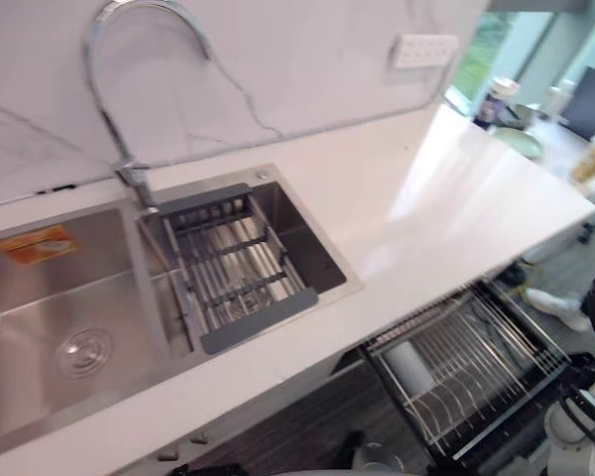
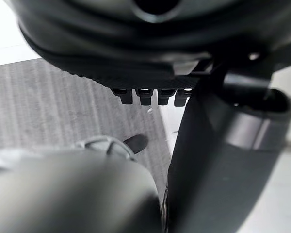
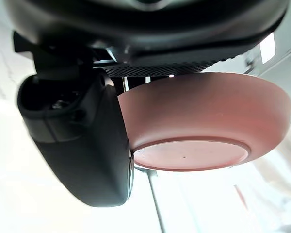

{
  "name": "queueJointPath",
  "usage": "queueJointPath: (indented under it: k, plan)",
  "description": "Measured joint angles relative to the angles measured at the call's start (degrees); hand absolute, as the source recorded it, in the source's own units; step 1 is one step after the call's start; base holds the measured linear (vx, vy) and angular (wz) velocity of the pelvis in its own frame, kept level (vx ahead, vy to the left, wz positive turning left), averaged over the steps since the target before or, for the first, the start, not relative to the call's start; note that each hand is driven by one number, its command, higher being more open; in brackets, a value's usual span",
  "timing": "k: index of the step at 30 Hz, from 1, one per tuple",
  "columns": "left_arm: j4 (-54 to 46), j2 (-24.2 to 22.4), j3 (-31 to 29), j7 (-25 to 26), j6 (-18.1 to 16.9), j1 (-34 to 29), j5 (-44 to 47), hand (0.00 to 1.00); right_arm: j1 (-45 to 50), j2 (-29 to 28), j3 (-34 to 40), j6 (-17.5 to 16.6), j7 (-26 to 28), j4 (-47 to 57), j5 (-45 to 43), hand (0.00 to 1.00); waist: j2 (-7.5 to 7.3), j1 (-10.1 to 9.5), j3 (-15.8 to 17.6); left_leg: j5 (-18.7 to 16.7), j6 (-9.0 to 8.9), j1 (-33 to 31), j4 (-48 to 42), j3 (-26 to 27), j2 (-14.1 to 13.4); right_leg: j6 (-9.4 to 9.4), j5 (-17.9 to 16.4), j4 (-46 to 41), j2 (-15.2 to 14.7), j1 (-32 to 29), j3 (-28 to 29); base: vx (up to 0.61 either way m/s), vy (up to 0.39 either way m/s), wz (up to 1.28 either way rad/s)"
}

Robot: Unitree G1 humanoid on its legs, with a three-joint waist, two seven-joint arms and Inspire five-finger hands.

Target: Walk over to the sink, pick up the cup, carry it to the dishwasher, place the cup inside the dishwasher, then close the dishwasher door

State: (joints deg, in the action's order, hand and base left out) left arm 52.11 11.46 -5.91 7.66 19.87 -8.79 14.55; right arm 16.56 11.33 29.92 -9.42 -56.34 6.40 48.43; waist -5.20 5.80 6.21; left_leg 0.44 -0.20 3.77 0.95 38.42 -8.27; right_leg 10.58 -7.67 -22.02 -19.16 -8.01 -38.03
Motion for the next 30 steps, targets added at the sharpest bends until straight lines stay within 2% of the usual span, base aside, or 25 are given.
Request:
queueJointPath:
  k: [1,2,3,4,5,6,7,9,11,17,21,25,30]
  plan:
    - [0.0,0.64,-1.42,0.95,0.96,0.43,-2.1,1.0,-0.56,-0.31,-0.64,-0.02,-0.37,-3.29,-0.1,0.0,-1.59,-0.02,-0.55,-1.86,-0.64,-2.75,-5.7,-0.2,-1.66,-1.07,-0.21,-5.22,-1.27,0.03,0.66,0.04,-0.176,-0.16]
    - [-0.07,1.24,-2.11,0.91,1.34,0.54,-5.0,1.0,-1.19,-0.34,-1.57,-0.09,-0.41,-5.05,-0.31,0.0,-2.79,-0.08,-1.36,-3.3,-1.14,-4.44,-9.33,-0.11,-2.5,-1.31,2.34,-5.79,-1.44,0.09,0.96,0.07,-0.244,-0.4]
    - [-0.25,1.81,-5.45,0.58,1.61,1.86,-8.95,1.0,-3.57,-0.02,-3.88,-0.31,-0.45,-8.3,-1.45,0.0,-3.5,-0.95,-1.9,-5.96,-1.54,-7.83,-17.17,0.47,-6.21,-4.59,3.33,-1.64,1.9,0.51,2.1,0.03,-0.194,-0.53]
    - [-0.04,1.83,-6.31,0.77,2.81,2.91,-9.51,1.0,-5.01,-0.04,-5.4,-0.28,-0.45,-9.65,-2.17,0.0,-3.11,-1.55,-1.54,-6.43,-1.02,-8.99,-20.73,0.7,-8.4,-5.78,4.38,1.41,3.91,1.67,2.5,0.0,-0.184,-0.71]
    - [0.98,1.48,-7.78,0.74,4.54,4.33,-9.51,1.0,-6.9,-0.07,-8.34,-0.28,-0.4,-10.76,-3.2,0.0,-2.54,-2.56,-0.95,-7.99,-1.62,-10.12,-22.67,0.57,-9.93,-8.48,5.78,8.38,6.9,4.2,3.77,-0.04,-0.1,-0.57]
    - [0.98,0.58,-7.54,0.86,4.71,5.36,-10.14,1.0,-8.24,-0.07,-10.63,-0.7,-0.26,-11.0,-3.87,0.0,-1.8,-3.25,-0.11,-8.02,-2.55,-9.21,-21.63,1.67,-10.47,-12.96,5.94,13.61,8.48,6.16,4.43,-0.06,-0.06,-0.51]
    - [0.75,0.33,-7.45,1.03,4.76,5.77,-10.38,1.0,-8.8,-0.03,-11.95,-0.98,-0.03,-11.29,-3.98,0.0,-1.67,-3.39,0.32,-8.2,-2.52,-9.29,-22.46,2.06,-10.93,-14.73,6.31,14.36,8.54,6.28,4.78,-0.1,-0.022,-0.34]
    - [0.41,0.1,-7.05,1.01,5.24,6.23,-11.36,1.0,-9.34,-0.02,-16.16,-2.41,1.28,-11.72,-3.83,0.0,-0.13,-3.41,1.47,-8.12,-2.72,-8.93,-23.48,2.65,-12.72,-14.32,6.82,15.1,10.26,6.29,5.69,-0.14,-0.036,-0.27]
    - [0.41,-0.56,-7.18,0.94,5.26,6.27,-11.36,1.0,-9.22,0.16,-16.73,-3.68,1.97,-11.73,-3.88,0.0,0.99,-3.16,2.28,-7.19,-3.04,-8.09,-22.7,3.69,-13.14,-13.77,7.14,15.37,10.99,6.3,6.39,-0.12,-0.081,-0.27]
    - [0.63,-3.72,-6.97,0.42,4.91,6.16,-11.38,1.0,-6.17,1.59,-13.8,-5.48,2.86,-13.14,-3.83,0.0,3.87,-1.01,4.47,-3.38,-3.1,-4.96,-16.67,3.97,-10.5,-12.99,6.82,14.84,10.46,7.31,6.44,-0.06,-0.042,0.0]
    - [0.67,-4.14,-5.21,-0.37,4.12,6.17,-10.73,1.0,-4.4,1.22,-13.96,-6.14,3.01,-15.89,-3.61,0.0,5.07,-0.57,5.24,-2.32,-2.57,-4.66,-14.78,3.23,-9.71,-12.67,6.54,14.35,10.25,7.52,5.72,-0.05,-0.027,0.13]
    - [2.27,-4.68,-4.97,-0.29,2.71,5.79,-0.96,1.0,-1.9,-0.64,-13.97,-6.11,2.98,-19.12,-3.18,0.0,6.62,-0.3,6.22,-1.92,-2.43,-3.82,-14.05,1.34,-8.96,-12.91,5.63,13.33,9.47,9.14,4.11,-0.02,-0.01,0.22]
    - [2.21,-4.93,-4.93,1.37,2.46,5.49,1.13,1.0,-0.56,-2.45,-14.04,-6.07,5.07,-23.42,-3.35,0.0,7.44,-0.3,6.76,-1.73,-2.64,-3.6,-14.03,0.65,-8.33,-13.2,4.65,11.61,8.39,9.33,3.54,-0.01,0.003,0.1]
